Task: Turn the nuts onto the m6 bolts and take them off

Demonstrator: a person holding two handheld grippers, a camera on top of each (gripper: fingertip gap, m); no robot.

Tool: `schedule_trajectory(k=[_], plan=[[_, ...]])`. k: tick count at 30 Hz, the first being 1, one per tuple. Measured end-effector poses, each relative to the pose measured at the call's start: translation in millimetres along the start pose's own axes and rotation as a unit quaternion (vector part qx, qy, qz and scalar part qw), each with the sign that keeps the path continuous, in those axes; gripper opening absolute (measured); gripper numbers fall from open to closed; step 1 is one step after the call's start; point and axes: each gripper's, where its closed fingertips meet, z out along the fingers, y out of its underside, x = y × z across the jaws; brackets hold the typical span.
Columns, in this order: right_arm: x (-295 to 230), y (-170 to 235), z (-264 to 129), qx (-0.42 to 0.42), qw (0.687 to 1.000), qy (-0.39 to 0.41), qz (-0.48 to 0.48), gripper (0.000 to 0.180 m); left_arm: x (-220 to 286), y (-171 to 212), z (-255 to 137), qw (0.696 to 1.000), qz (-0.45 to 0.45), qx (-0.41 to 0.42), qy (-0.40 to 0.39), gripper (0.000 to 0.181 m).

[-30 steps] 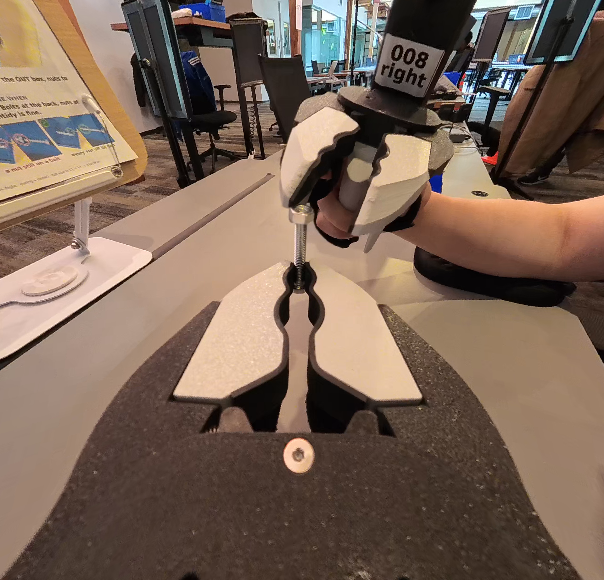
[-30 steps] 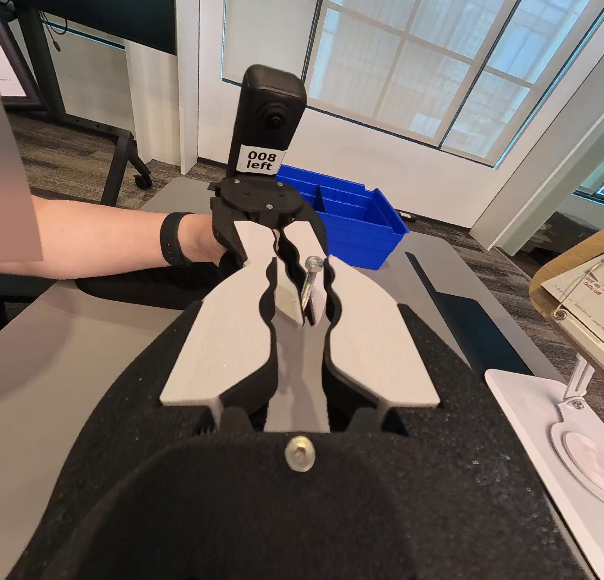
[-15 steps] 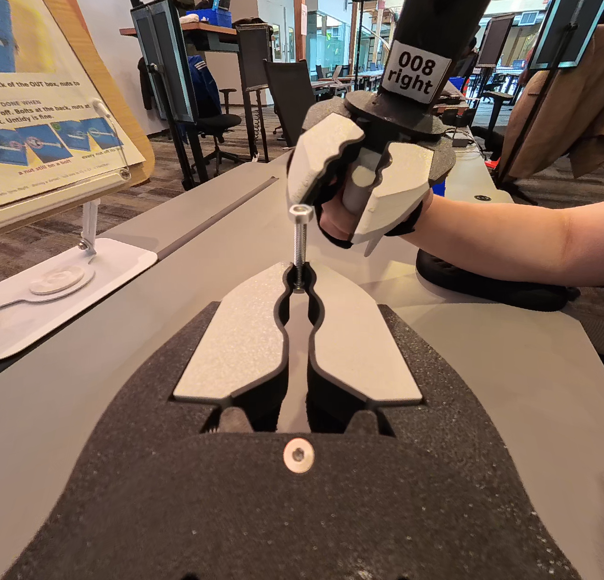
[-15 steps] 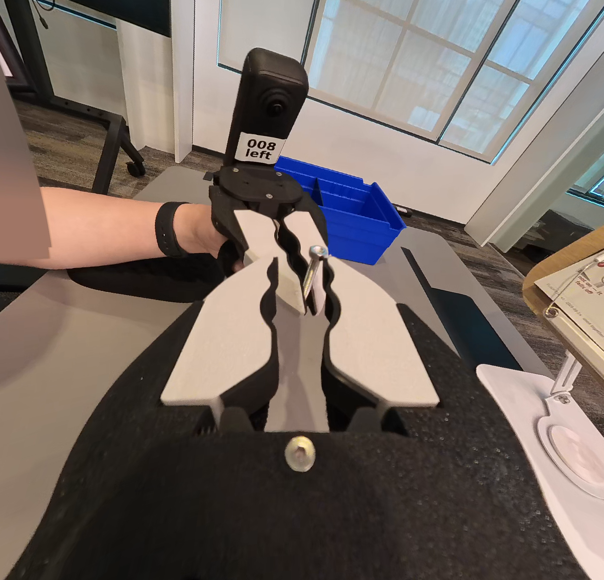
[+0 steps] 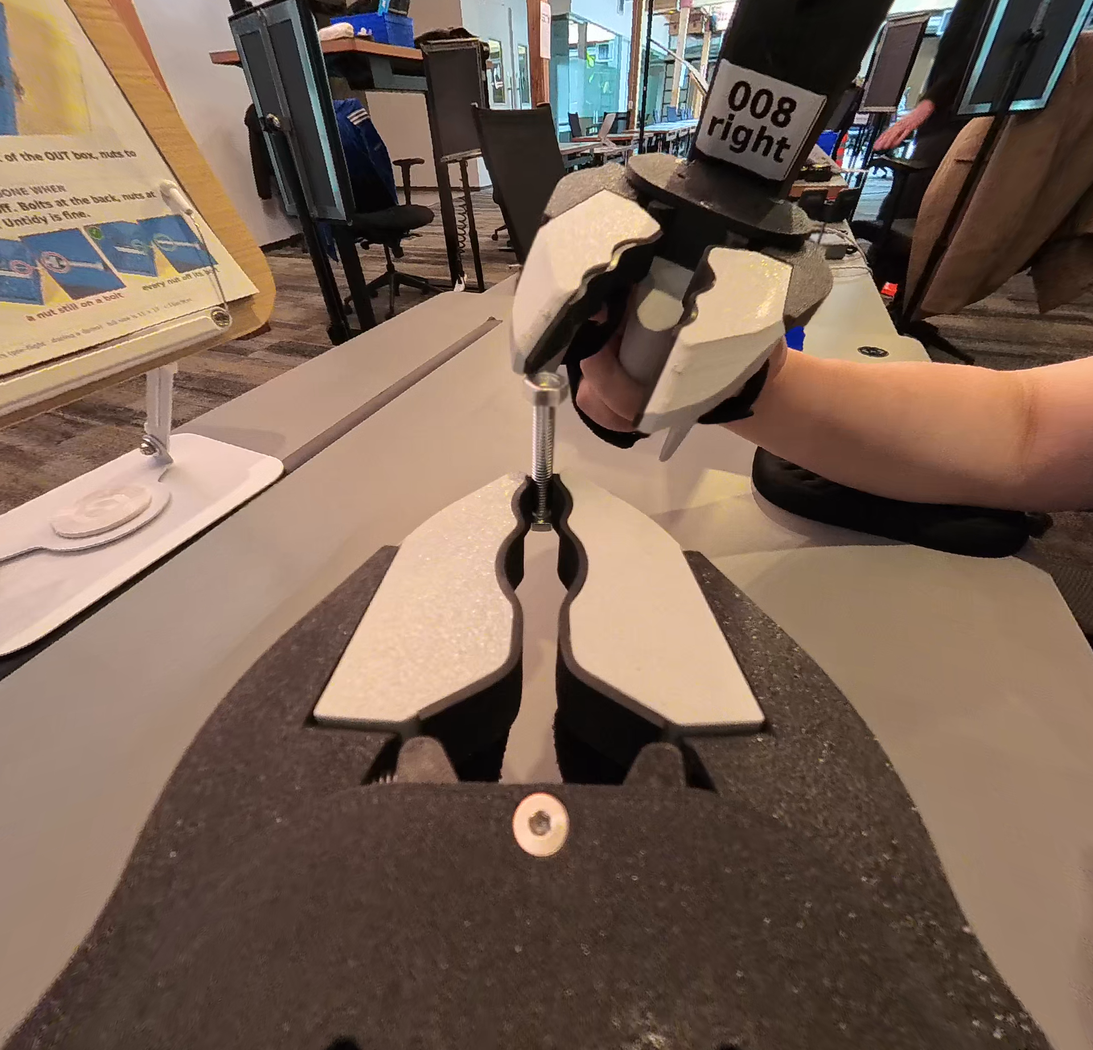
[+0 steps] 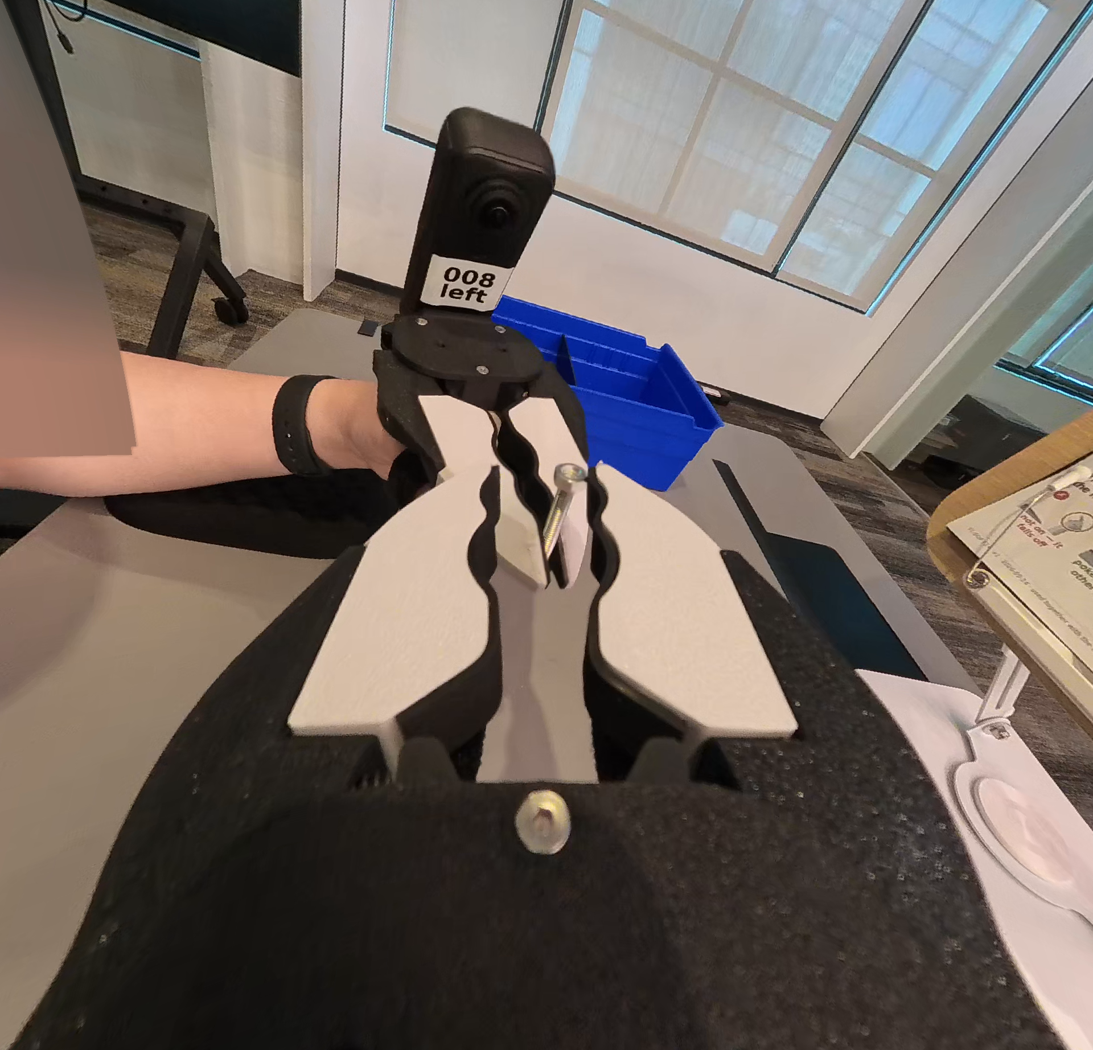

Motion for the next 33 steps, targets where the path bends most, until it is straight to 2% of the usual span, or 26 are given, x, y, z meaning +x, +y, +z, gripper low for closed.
schedule_trajectory(k=[14, 18, 29, 33], plan=[[0.2, 0.8, -0.4, -0.009, 1.0, 0.003, -0.013, 0.027, 0.7, 0.4, -0.1, 1.0, 0.001, -0.002, 0.002, 0.005], [2.7, -1.7, -5.7, -0.005, 1.0, 0.002, -0.009, 0.021, -1.4, -1.9, -2.2, 1.0, -0.005, 0.005, -0.001, 0.005], [-0.4, 3.4, -1.3, -0.02, 1.0, 0.0, -0.019, 0.027, 1.7, 0.2, 0.5, 1.0, 0.0, -0.001, 0.004, 0.005], [2.2, 1.9, -4.5, -0.014, 1.0, -0.002, -0.006, 0.022, -0.7, -2.1, -2.0, 1.0, -0.008, 0.006, 0.002, 0.005]])
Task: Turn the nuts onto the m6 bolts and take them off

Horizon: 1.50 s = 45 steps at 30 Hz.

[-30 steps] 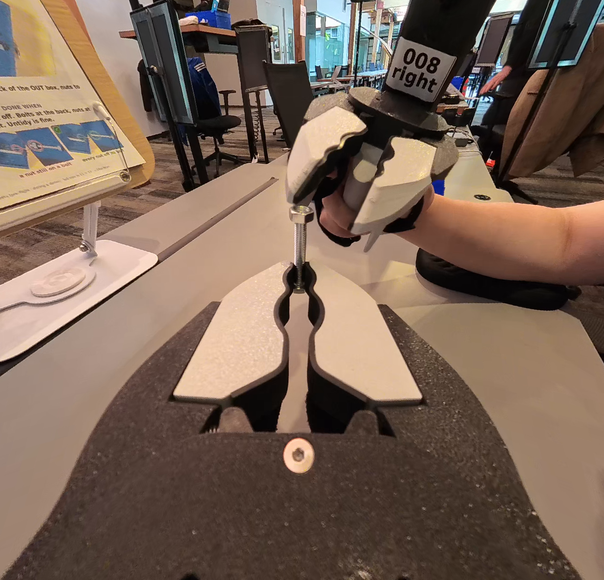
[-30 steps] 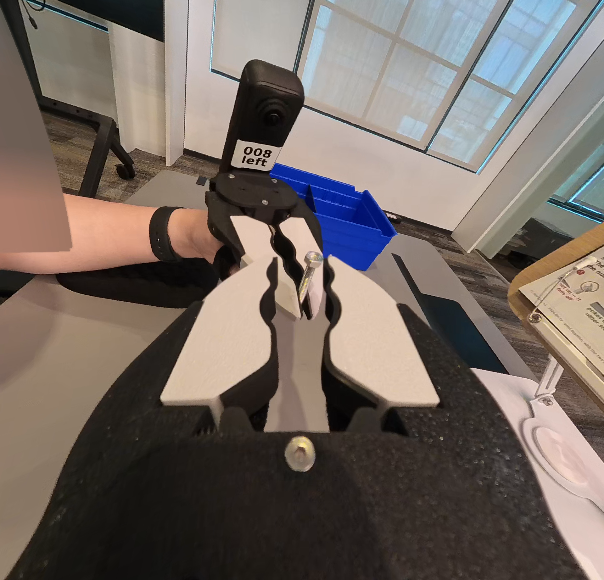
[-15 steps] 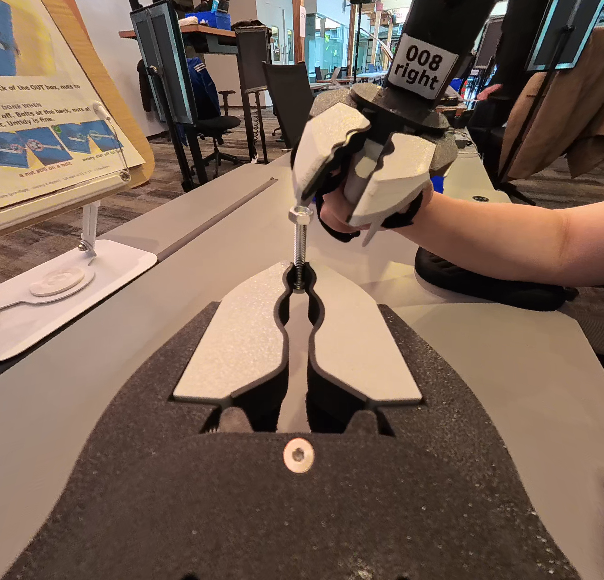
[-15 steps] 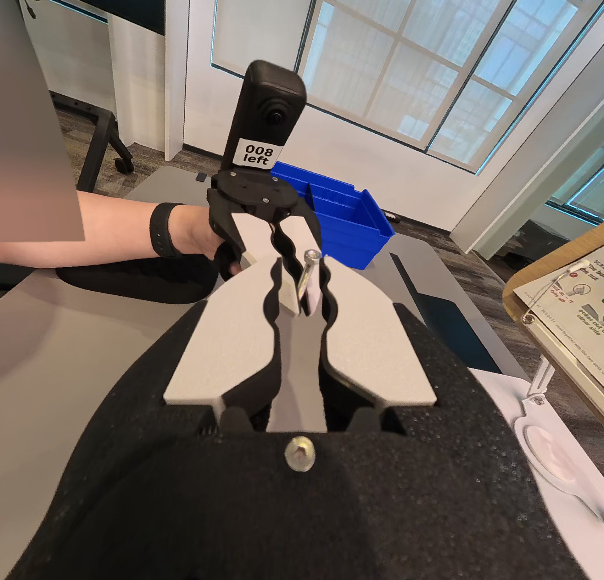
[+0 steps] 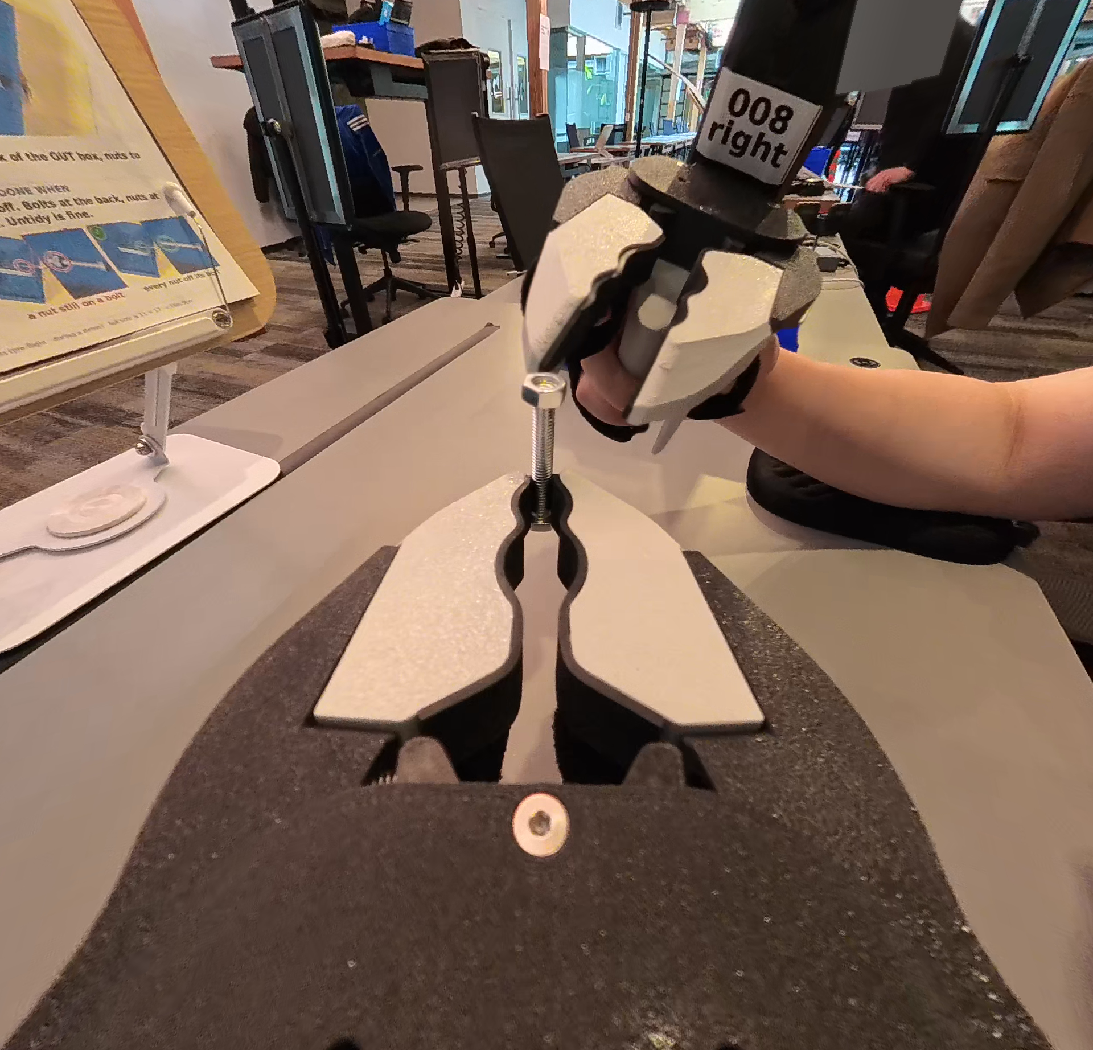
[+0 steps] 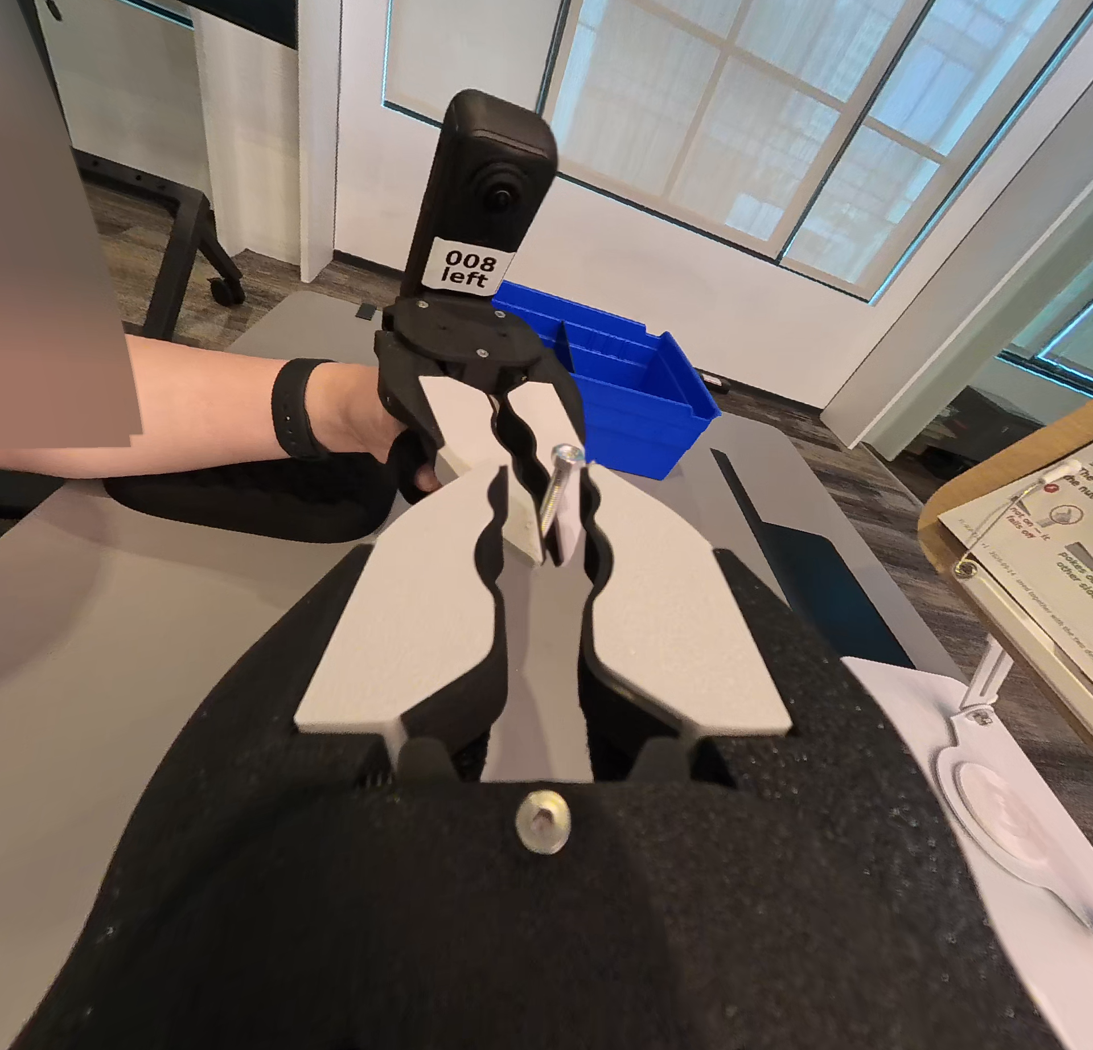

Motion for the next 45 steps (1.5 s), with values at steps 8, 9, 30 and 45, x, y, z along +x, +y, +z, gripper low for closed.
schedule_trajectory(k=[8, 9, 30, 45], plan=[[-3.6, 2.4, 5.3, -0.007, 1.0, -0.001, -0.007, 0.029, 3.1, 5.1, 4.7, 1.0, 0.007, -0.014, 0.004, 0.005], [-3.1, 2.6, 4.6, -0.008, 1.0, -0.001, -0.007, 0.029, 1.9, 4.6, 3.7, 1.0, 0.005, -0.012, 0.002, 0.005], [0.4, 0.0, 1.2, 0.009, 1.0, -0.002, 0.016, 0.029, 3.9, 4.2, 4.0, 1.0, 0.004, -0.011, 0.009, 0.005], [-2.2, 3.4, 4.5, 0.001, 1.0, -0.008, 0.017, 0.032, 4.5, 5.6, 5.5, 1.0, 0.008, -0.016, 0.007, 0.005]])
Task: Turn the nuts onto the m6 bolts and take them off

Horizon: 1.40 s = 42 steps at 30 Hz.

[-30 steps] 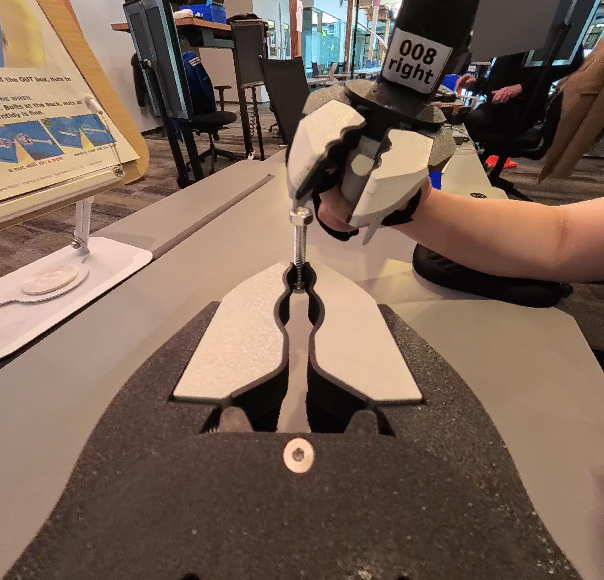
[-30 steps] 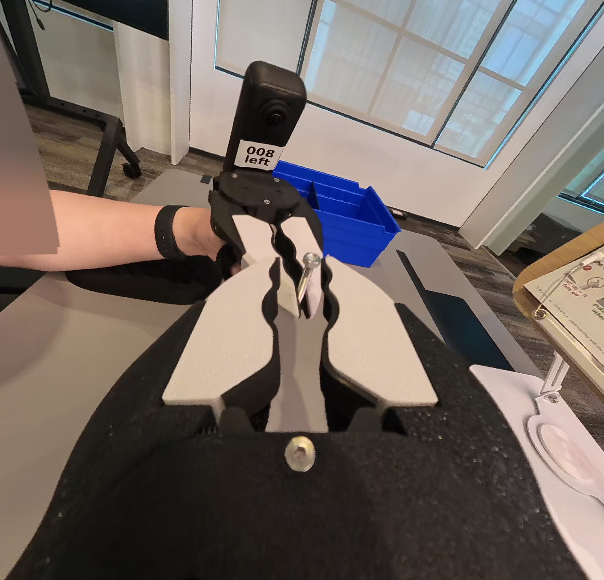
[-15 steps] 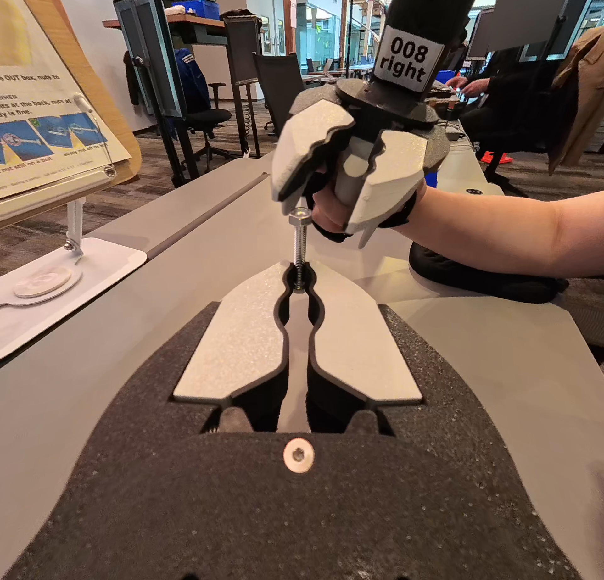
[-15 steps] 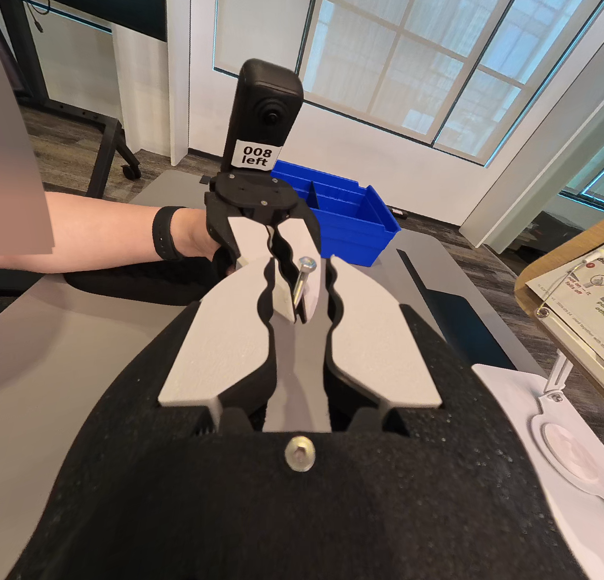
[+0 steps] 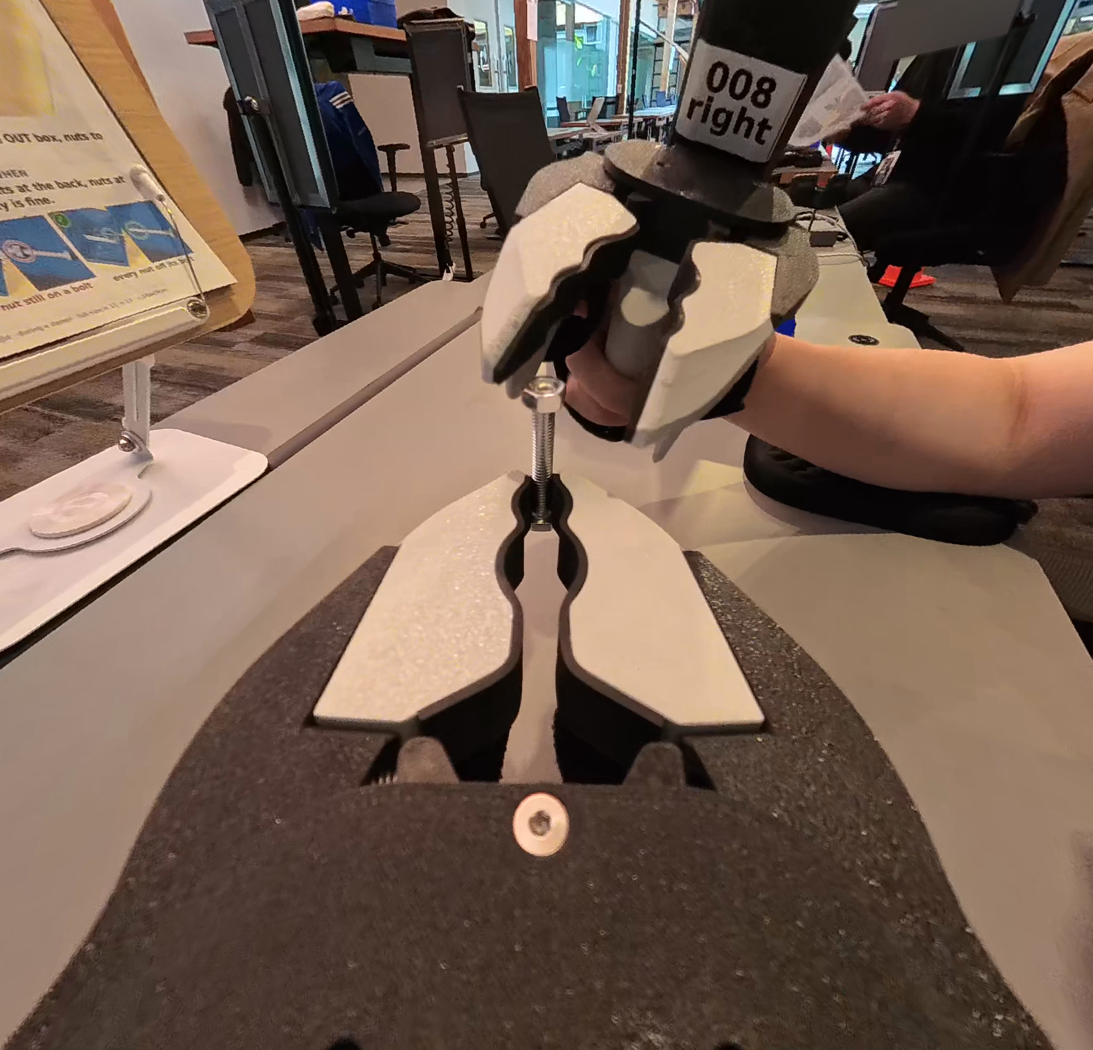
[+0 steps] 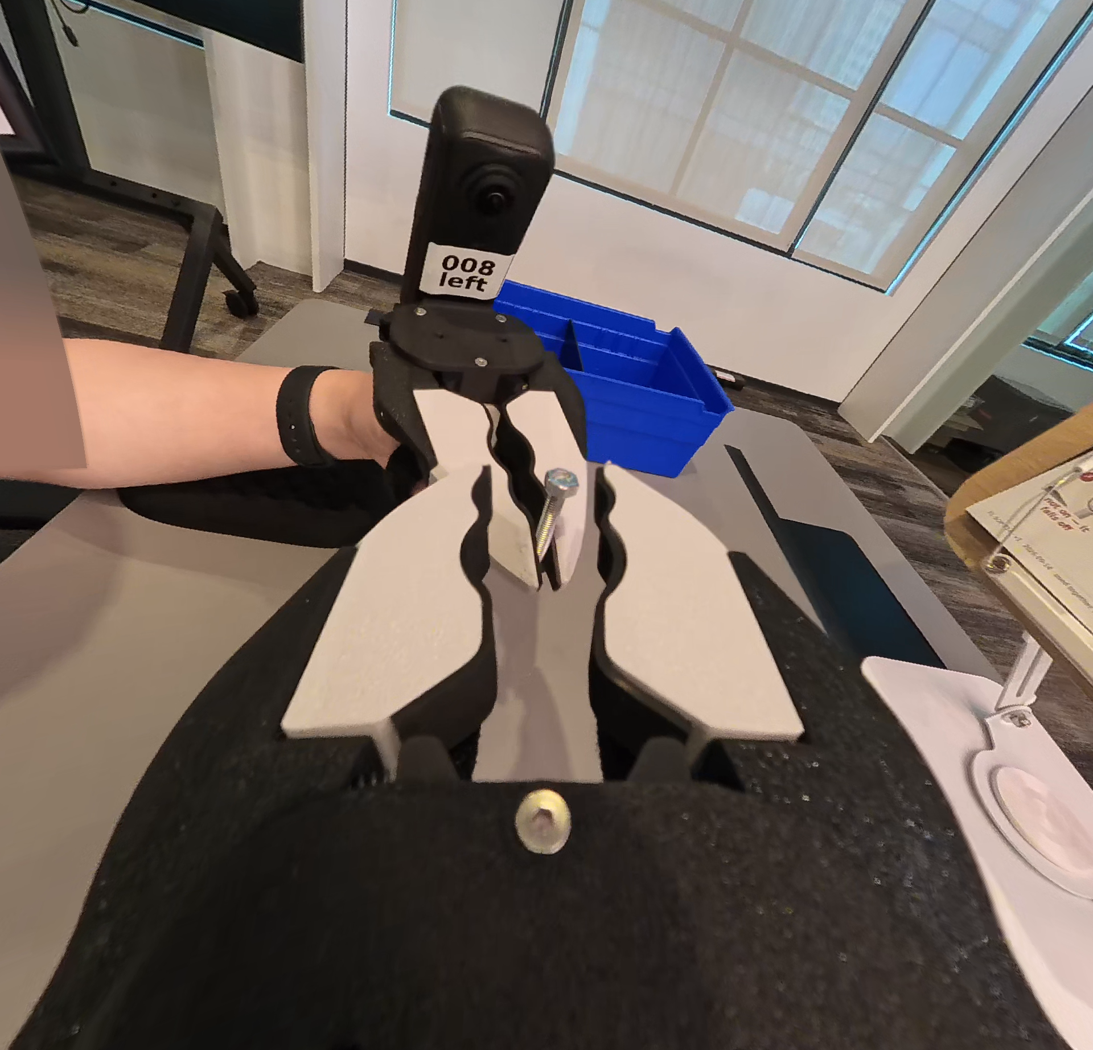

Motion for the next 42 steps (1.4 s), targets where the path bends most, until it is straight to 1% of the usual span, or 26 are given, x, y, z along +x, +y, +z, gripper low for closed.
schedule_trajectory(k=[5, 7, 13, 17, 19, 24, 27, 31, 33, 36, 40, 42], plan=[[-1.2, 1.7, -0.7, -0.008, 1.0, -0.003, -0.007, 0.031, -6.1, 0.1, -3.2, 1.0, -0.008, 0.002, -0.011, 0.005], [-1.4, -0.1, -3.4, -0.002, 1.0, -0.01, 0.0, 0.025, -8.9, -1.2, -5.0, 1.0, -0.015, 0.008, -0.015, 0.005], [0.3, 0.0, 0.0, 0.002, 1.0, -0.001, 0.004, 0.032, -3.4, 0.2, -1.6, 1.0, -0.006, 0.001, -0.006, 0.005], [-1.7, 1.1, -0.3, -0.006, 1.0, -0.007, -0.002, 0.032, -6.4, 0.6, -2.9, 1.0, -0.008, 0.001, -0.012, 0.005], [-1.9, -0.6, -3.5, -0.001, 1.0, -0.014, 0.006, 0.026, -9.1, -0.7, -5.2, 1.0, -0.015, 0.006, -0.016, 0.005], [3.4, -0.7, -2.9, 0.002, 1.0, 0.001, 0.013, 0.033, -4.7, -0.8, -3.4, 1.0, -0.012, 0.004, -0.006, 0.005], [-1.6, 3.4, 1.2, -0.01, 1.0, -0.011, 0.01, 0.034, -2.2, 1.7, -0.7, 1.0, -0.007, -0.004, -0.003, 0.005], [-2.3, 4.2, -1.1, -0.017, 1.0, -0.016, 0.009, 0.032, -6.2, 1.8, -3.1, 1.0, -0.011, -0.002, -0.01, 0.005], [-2.3, 2.0, -4.5, -0.011, 1.0, -0.023, 0.013, 0.024, -8.3, 0.5, -4.5, 1.0, -0.015, 0.002, -0.014, 0.005], [3.3, 3.4, -5.7, -0.026, 1.0, -0.007, 0.014, 0.029, -7.6, 4.0, -3.0, 1.0, -0.008, -0.01, -0.015, 0.005], [-2.2, 10.3, -1.8, -0.058, 0.998, -0.016, 0.001, 0.036, -3.6, 7.9, 1.7, 1.0, 0.0, -0.023, -0.011, 0.005], [-6.5, 18.1, -0.9, -0.091, 0.996, -0.026, -0.009, 0.038, -4.4, 9.7, 1.5, 1.0, 0.002, -0.029, -0.013, 0.005]])
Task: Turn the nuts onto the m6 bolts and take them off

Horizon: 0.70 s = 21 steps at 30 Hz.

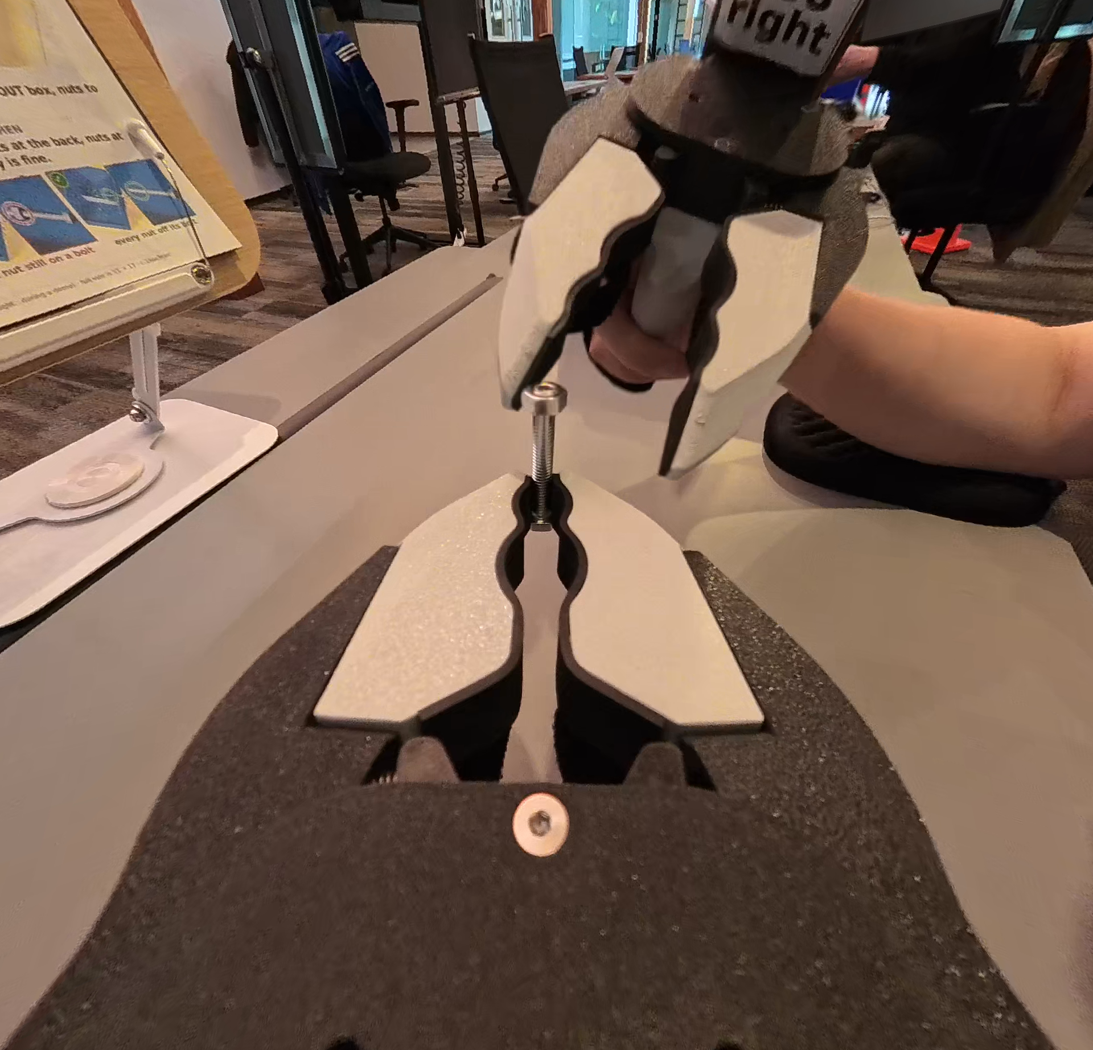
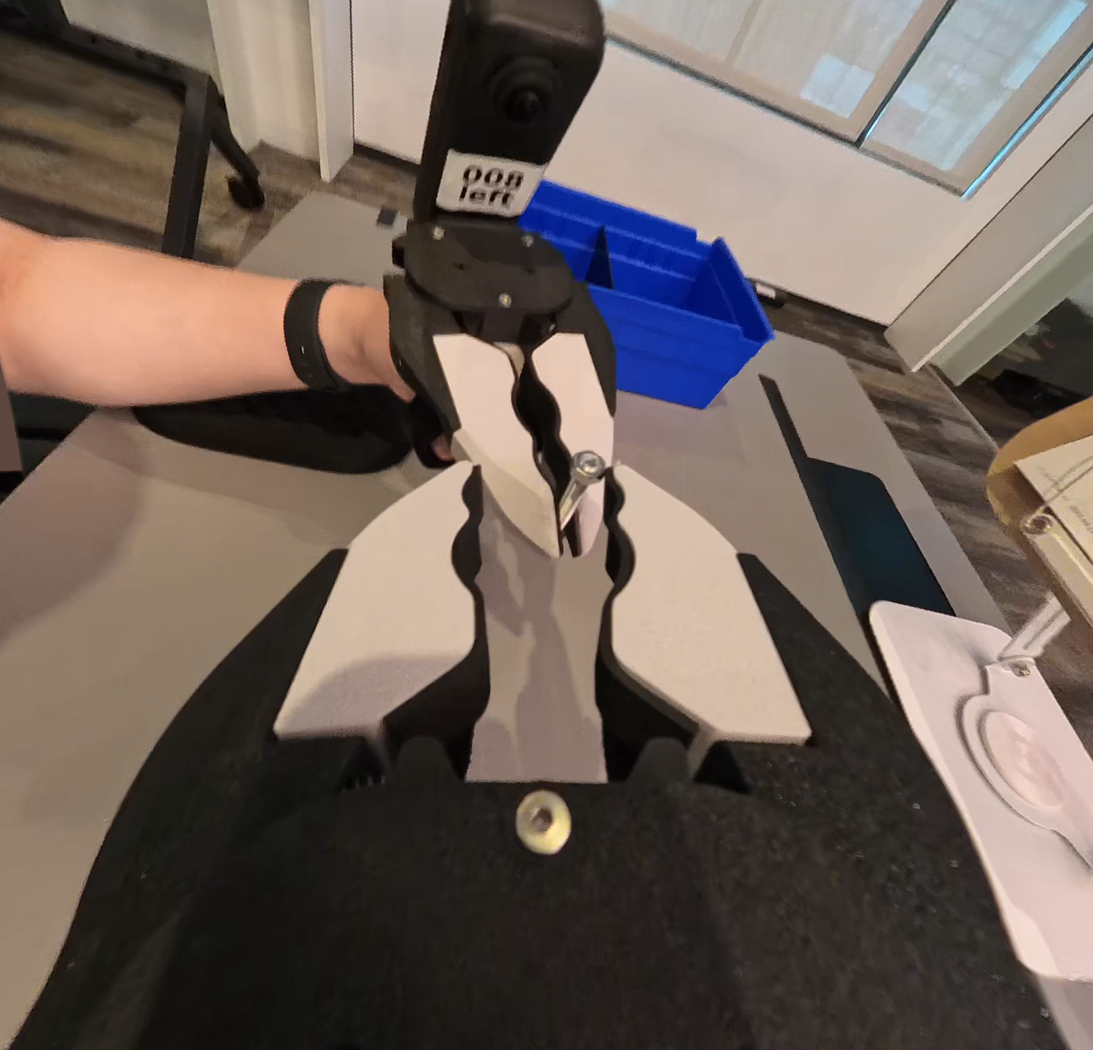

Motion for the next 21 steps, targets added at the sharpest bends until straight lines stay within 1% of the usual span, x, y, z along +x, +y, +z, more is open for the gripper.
schedule_trajectory(k=[3, 5, 7, 9, 12, 14, 16, 18, 21], plan=[[0.9, 11.0, -4.7, -0.063, 0.998, 0.011, -0.026, 0.031, -6.2, 9.0, 0.2, 0.999, 0.018, -0.031, -0.023, 0.005], [-0.7, 20.0, -7.2, -0.11, 0.993, 0.009, -0.029, 0.032, -7.3, 18.3, 2.5, 0.997, 0.033, -0.061, -0.031, 0.005], [-1.9, 25.4, -6.6, -0.137, 0.989, 0.014, -0.043, 0.035, -2.6, 25.0, 7.1, 0.996, 0.039, -0.08, -0.021, 0.005], [-2.3, 26.4, -2.1, -0.145, 0.987, 0.023, -0.065, 0.04, 2.6, 28.9, 11.5, 0.995, 0.042, -0.089, -0.009, 0.005], [-8.9, 36.2, 2.5, -0.175, 0.982, 0.009, -0.072, 0.039, 3.4, 32.5, 13.3, 0.994, 0.05, -0.099, -0.01, 0.005], [-6.2, 41.9, -1.4, -0.196, 0.978, 0.014, -0.07, 0.036, 1.7, 33.7, 12.8, 0.994, 0.047, -0.101, -0.012, 0.005], [-7.0, 44.5, -6.8, -0.206, 0.977, 0.003, -0.047, 0.031, 1.3, 33.0, 12.3, 0.994, 0.042, -0.098, -0.011, 0.005], [-7.9, 45.2, -10.8, -0.211, 0.977, -0.004, -0.033, 0.029, 1.1, 32.5, 12.0, 0.994, 0.041, -0.097, -0.011, 0.005], [-5.3, 36.6, -8.1, -0.188, 0.981, 0.009, -0.044, 0.037, 2.6, 34.4, 13.4, 0.994, 0.044, -0.102, -0.008, 0.005]])
